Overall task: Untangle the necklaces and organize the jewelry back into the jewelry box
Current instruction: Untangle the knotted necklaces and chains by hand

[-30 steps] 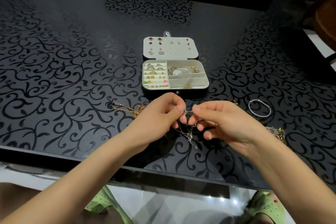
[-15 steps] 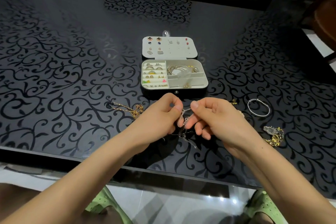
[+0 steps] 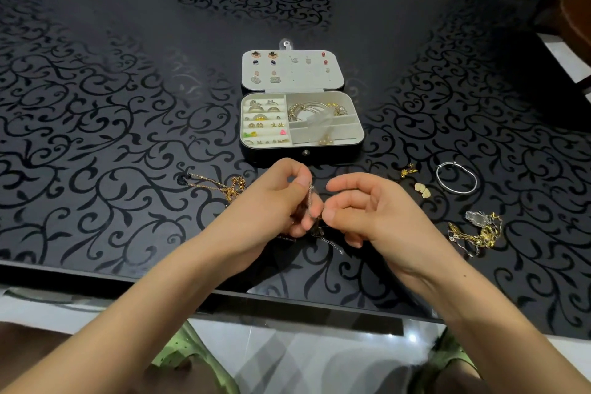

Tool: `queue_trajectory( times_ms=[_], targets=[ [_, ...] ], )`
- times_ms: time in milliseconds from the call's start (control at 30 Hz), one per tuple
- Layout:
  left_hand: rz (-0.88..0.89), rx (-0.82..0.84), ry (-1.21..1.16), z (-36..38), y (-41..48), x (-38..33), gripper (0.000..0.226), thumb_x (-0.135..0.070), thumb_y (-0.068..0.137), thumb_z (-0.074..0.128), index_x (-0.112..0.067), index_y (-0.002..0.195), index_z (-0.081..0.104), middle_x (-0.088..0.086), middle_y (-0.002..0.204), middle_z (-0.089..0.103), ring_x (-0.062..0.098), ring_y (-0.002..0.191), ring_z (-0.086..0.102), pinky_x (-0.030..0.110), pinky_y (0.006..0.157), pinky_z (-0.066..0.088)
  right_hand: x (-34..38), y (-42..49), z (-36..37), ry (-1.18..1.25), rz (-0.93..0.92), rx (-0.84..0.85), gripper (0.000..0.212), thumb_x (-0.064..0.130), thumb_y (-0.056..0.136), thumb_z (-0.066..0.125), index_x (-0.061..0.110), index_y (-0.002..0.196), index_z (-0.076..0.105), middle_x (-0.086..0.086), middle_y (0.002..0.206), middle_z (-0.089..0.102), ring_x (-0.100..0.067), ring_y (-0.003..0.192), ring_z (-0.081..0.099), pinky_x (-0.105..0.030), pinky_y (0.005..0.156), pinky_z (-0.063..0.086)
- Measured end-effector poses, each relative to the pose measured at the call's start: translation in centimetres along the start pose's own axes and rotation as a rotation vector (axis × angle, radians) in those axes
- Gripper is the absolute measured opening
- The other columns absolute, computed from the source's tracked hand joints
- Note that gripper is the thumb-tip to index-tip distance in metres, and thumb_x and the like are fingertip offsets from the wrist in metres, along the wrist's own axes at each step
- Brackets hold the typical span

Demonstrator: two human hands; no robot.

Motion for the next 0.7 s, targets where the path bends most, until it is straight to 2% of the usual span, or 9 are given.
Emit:
queue_trajectory(
  times_ms=[100,200,267,333,400,500,567,633,700],
  targets=[
    [0.047,-0.064,0.083,-1.0,-0.1,-0.5,0.019,-0.015,0.101,0.033,-0.015,0.083,0.040,-0.003,0.061,0.056,0.014,0.059,0.046,0.022,0.053,0.038,0.1,-0.2,0.0,-0.023,-0.012,0.028,0.025,-0.003,0.081,0.064,0.014,0.098,0.056,0.005,0.068,0.063,-0.002,0.051,0.051,-0.014,0.044,0.035],
    [0.130,-0.132,0.313,-2.2,-0.5,-1.6,0.018,-0.020,0.098,0.041,-0.021,0.081,0.047,-0.006,0.072,0.067,0.015,0.071,0.057,0.037,0.073,0.045,0.4,-0.1,-0.4,-0.069,-0.013,0.065,0.021,0.000,0.085,0.061,0.016,0.096,0.056,0.006,0.070,0.061,0.000,0.052,0.049,-0.013,0.044,0.034],
    [0.130,-0.148,0.432,-2.5,-0.9,-2.0,0.018,-0.022,0.095,0.046,-0.026,0.078,0.052,-0.005,0.086,0.070,0.021,0.084,0.061,0.042,0.085,0.047,0.5,0.1,-0.6,-0.100,0.005,0.088,0.020,0.000,0.086,0.060,0.016,0.096,0.056,0.006,0.071,0.060,0.000,0.053,0.049,-0.012,0.044,0.034],
    [0.109,-0.152,0.535,-2.6,-1.1,-2.2,0.016,-0.023,0.093,0.049,-0.026,0.079,0.055,0.000,0.093,0.068,0.021,0.086,0.061,0.036,0.085,0.048,0.6,0.3,-0.8,-0.152,0.017,0.115,0.021,-0.002,0.086,0.059,0.017,0.096,0.056,0.006,0.073,0.061,-0.003,0.057,0.050,-0.013,0.045,0.035],
    [0.123,-0.182,0.686,-2.5,-1.2,-2.6,0.012,-0.021,0.092,0.051,-0.026,0.083,0.056,-0.006,0.088,0.063,0.009,0.077,0.057,0.019,0.073,0.043,1.0,0.6,-0.7,-0.245,0.004,0.158,0.022,-0.001,0.086,0.059,0.018,0.096,0.055,0.006,0.075,0.061,-0.004,0.059,0.050,-0.014,0.048,0.036],
    [0.262,-0.249,0.962,-1.6,-1.3,-4.1,0.013,-0.018,0.088,0.053,-0.026,0.096,0.059,-0.014,0.097,0.059,0.005,0.091,0.050,0.016,0.071,0.033,1.9,1.3,-0.5,-0.385,-0.058,0.212,0.024,-0.001,0.086,0.059,0.019,0.098,0.054,0.007,0.075,0.060,-0.007,0.064,0.051,-0.014,0.057,0.040],
    [0.259,-0.211,0.921,-1.0,-0.7,-4.0,0.014,-0.020,0.087,0.056,-0.026,0.098,0.062,-0.015,0.096,0.062,0.002,0.091,0.053,0.011,0.070,0.034,2.5,1.7,-0.4,-0.461,-0.090,0.235,0.025,0.000,0.086,0.059,0.021,0.099,0.053,0.009,0.075,0.061,-0.010,0.067,0.049,-0.021,0.064,0.041],
    [0.157,-0.103,0.721,-0.6,0.4,-2.8,0.014,-0.016,0.084,0.062,-0.024,0.095,0.065,-0.010,0.091,0.068,0.003,0.085,0.060,0.005,0.070,0.040,2.9,1.9,-0.3,-0.520,-0.114,0.259,0.028,0.000,0.086,0.057,0.023,0.099,0.052,0.010,0.075,0.061,-0.012,0.066,0.047,-0.027,0.067,0.042],
    [0.052,0.012,0.504,-0.2,1.2,-1.7,0.016,-0.014,0.078,0.069,-0.021,0.092,0.067,-0.003,0.083,0.071,0.011,0.081,0.065,0.018,0.079,0.049,3.2,2.2,-0.2,-0.570,-0.131,0.279,0.029,-0.001,0.086,0.056,0.024,0.101,0.051,0.010,0.075,0.060,-0.013,0.065,0.046,-0.028,0.066,0.042]
  ],
)
Point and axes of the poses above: each hand's wrist, its own y-axis towards the middle knuckle, its own z-axis out of the palm, x = y × z, the point moved 9 cm from there along y, towards the middle knuckle
